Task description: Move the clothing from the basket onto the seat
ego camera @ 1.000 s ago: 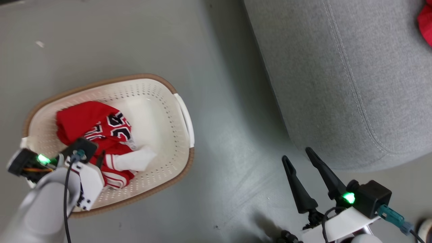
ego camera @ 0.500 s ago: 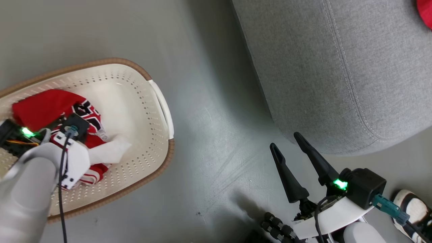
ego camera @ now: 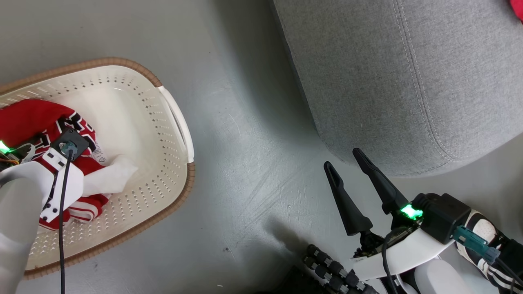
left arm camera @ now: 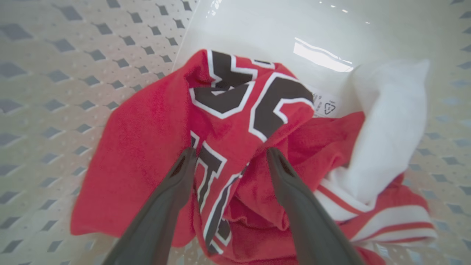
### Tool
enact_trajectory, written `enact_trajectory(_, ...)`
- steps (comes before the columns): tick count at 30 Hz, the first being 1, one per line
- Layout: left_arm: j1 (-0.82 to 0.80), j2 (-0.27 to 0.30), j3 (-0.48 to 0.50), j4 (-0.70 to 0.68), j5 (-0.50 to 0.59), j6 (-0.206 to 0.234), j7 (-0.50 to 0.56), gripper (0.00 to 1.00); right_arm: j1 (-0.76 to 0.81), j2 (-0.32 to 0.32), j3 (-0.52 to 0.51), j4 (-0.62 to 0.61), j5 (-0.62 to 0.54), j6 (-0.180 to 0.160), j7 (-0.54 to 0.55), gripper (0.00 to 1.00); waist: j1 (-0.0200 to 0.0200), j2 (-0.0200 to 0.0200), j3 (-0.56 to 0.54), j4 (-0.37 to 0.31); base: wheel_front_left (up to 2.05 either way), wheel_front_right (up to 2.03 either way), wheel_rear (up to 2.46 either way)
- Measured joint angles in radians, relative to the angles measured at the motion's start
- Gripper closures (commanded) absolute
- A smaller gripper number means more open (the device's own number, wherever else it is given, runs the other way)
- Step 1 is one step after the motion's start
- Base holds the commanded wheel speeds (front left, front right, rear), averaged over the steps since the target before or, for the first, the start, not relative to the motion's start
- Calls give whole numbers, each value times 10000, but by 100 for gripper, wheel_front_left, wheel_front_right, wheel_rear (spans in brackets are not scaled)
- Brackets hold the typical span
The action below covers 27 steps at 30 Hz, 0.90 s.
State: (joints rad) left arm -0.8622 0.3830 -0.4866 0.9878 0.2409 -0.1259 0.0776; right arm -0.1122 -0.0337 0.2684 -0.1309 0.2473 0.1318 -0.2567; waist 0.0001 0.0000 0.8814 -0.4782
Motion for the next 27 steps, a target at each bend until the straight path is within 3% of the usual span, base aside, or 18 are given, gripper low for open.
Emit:
enact_trajectory(22,-793,-44,-493,966,430,-2,575,0,-371,2,8,-128,169,0,0,0,0,0,443,-180,0,0,0)
enact_trajectory(24,-828,-61,-424,1058,383,-2,631,100,-372,2,15,-127,171,0,0,0,0,0,456,-175,0,0,0)
enact_trajectory(27,-858,-107,-422,1179,305,-2,631,100,-373,2,33,-105,173,0,0,0,0,0,465,-166,0,0,0)
